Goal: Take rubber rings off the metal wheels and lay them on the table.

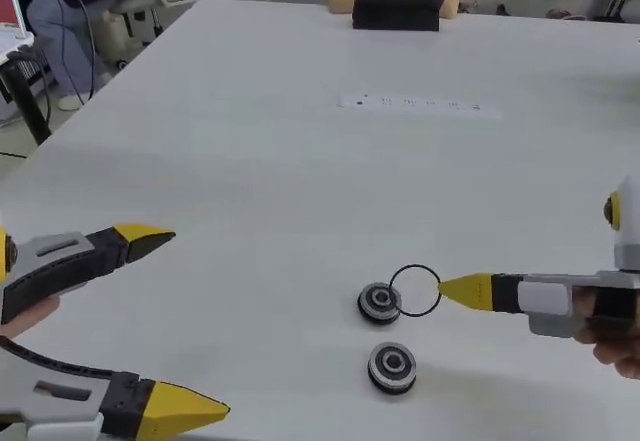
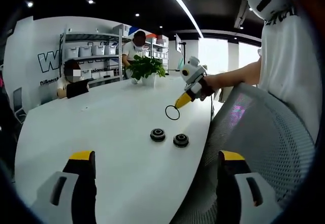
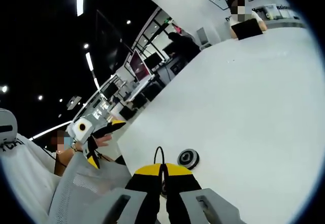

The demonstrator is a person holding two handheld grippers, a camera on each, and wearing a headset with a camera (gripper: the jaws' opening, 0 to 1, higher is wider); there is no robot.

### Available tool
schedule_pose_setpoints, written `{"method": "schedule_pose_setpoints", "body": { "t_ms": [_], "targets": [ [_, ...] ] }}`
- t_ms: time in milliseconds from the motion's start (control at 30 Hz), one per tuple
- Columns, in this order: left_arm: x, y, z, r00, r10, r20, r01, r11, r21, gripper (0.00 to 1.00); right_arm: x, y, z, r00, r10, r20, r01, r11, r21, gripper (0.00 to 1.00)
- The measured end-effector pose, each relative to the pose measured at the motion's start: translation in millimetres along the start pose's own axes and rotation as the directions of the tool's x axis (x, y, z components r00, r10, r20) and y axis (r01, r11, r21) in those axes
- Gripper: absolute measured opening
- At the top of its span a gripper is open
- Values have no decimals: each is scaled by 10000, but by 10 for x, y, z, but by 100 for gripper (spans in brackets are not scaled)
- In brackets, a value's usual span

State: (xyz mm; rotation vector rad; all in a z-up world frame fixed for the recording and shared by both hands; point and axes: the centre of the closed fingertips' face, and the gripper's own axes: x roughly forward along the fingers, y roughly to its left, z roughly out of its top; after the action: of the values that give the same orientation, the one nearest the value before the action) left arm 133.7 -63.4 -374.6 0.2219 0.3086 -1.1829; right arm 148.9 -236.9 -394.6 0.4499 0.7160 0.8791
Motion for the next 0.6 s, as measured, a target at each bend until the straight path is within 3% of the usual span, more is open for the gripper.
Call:
{"method": "schedule_pose_setpoints", "body": {
  "t_ms": [267,433,600],
  "targets": [
    [14,-8,-17,10000,-89,39,90,9999,-128,99,16,58,109,9997,111,237,-108,9999,-124,0],
    [13,8,-5,9999,-67,118,69,9999,-148,99,18,168,263,9973,409,602,-404,9991,-91,0],
    [11,3,-14,9999,-113,75,114,9998,-132,99,66,245,283,9978,554,355,-540,9978,-380,0]
  ]
}}
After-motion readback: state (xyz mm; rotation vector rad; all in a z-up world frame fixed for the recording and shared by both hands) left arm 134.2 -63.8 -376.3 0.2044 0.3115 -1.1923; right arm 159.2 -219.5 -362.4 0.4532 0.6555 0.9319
